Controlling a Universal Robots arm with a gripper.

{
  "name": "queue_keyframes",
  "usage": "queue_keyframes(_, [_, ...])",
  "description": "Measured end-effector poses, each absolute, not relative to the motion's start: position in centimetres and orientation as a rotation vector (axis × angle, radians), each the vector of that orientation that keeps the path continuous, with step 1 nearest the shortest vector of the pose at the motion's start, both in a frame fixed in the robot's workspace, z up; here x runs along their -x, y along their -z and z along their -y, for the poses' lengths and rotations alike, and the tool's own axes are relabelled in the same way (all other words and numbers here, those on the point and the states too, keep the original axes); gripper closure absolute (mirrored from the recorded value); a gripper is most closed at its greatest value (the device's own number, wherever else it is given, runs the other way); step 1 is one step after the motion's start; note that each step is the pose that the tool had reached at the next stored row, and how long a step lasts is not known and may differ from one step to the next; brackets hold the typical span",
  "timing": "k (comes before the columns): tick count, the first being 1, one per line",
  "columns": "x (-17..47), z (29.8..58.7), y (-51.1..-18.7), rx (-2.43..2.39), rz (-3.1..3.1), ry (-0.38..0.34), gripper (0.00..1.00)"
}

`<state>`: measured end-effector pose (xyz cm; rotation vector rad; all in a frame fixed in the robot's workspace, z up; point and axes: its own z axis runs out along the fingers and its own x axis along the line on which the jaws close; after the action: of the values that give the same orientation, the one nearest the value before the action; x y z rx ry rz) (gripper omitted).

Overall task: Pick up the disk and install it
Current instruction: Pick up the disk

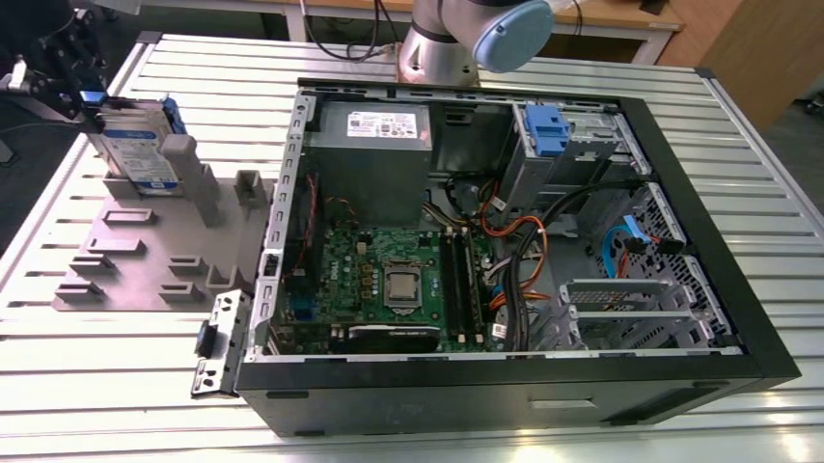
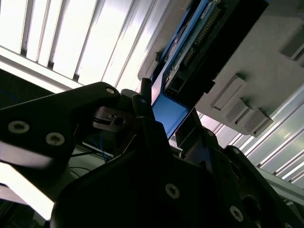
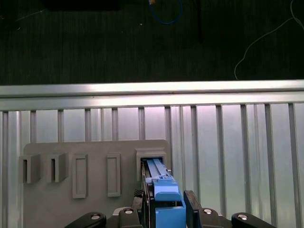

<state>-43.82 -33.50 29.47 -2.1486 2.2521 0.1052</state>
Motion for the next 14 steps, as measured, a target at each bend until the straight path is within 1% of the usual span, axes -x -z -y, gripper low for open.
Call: queue_keyframes(14, [44.13,33.49,-28.93,2.144,-2.246,-0.093,0.54])
